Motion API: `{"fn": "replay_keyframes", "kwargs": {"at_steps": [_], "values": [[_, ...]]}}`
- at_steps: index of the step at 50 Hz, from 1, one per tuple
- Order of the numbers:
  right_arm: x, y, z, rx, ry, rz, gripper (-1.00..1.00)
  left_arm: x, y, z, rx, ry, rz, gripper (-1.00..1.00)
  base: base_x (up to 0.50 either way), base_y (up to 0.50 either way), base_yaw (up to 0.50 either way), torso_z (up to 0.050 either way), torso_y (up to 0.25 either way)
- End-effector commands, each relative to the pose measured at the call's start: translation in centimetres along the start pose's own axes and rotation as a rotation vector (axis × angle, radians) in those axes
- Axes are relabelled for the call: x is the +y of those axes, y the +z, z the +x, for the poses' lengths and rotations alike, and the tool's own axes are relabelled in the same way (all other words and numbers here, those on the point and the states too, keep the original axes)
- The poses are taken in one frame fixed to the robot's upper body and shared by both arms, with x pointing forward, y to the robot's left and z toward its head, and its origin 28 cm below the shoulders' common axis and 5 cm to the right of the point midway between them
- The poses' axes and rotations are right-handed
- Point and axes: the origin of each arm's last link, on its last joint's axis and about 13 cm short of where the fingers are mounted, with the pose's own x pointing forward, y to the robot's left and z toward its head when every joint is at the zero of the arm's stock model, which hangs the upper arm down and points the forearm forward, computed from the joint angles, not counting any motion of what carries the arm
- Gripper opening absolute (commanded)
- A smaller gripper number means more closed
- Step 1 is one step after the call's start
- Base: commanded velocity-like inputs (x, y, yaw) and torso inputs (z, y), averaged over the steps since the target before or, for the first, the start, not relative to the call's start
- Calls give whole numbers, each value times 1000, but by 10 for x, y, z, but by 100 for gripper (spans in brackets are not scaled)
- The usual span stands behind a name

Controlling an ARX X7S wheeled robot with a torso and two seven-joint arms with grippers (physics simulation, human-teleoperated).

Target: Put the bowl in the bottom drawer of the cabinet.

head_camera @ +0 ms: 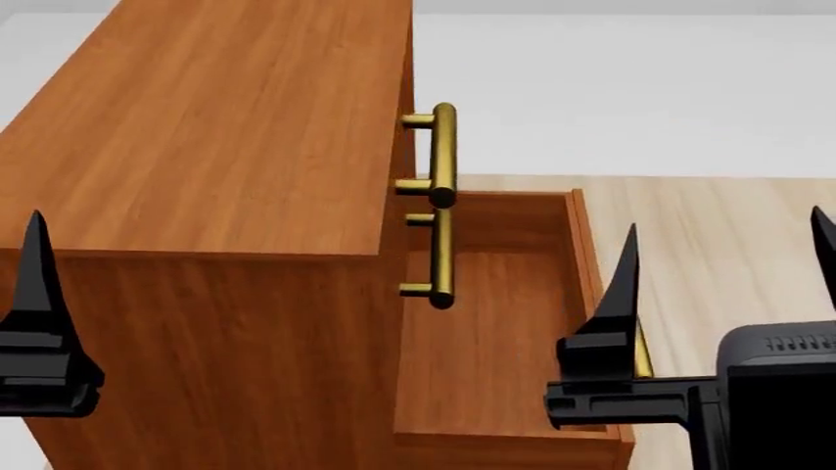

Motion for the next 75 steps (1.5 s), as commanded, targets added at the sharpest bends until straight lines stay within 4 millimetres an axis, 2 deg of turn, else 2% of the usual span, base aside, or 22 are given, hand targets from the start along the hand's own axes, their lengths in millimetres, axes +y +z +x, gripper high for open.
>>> {"fn": "replay_keyframes", "kwargs": {"at_steps": [1, 18, 38, 45, 55, 75], "values": [[1, -1, 0, 7, -1, -2, 100, 0, 1, 0, -2, -1, 3, 100, 0, 0, 0, 0, 0], [-13, 4, -7, 81, -23, -43, 100, -1, 0, -1, -1, -11, 0, 100, 0, 0, 0, 0, 0], [-30, -15, -27, 363, -40, -73, 100, -2, -4, -3, 8, -11, -2, 100, 0, 0, 0, 0, 0], [-38, -18, -31, 393, -103, -77, 100, -2, -4, -3, 8, -12, 0, 100, 0, 0, 0, 0, 0], [-41, -21, -31, 506, -67, -99, 100, -2, -5, -3, 6, -3, -1, 100, 0, 0, 0, 0, 0], [-44, -30, -44, 655, -37, -100, 100, -4, -5, -5, 2, -30, -8, 100, 0, 0, 0, 0, 0]]}}
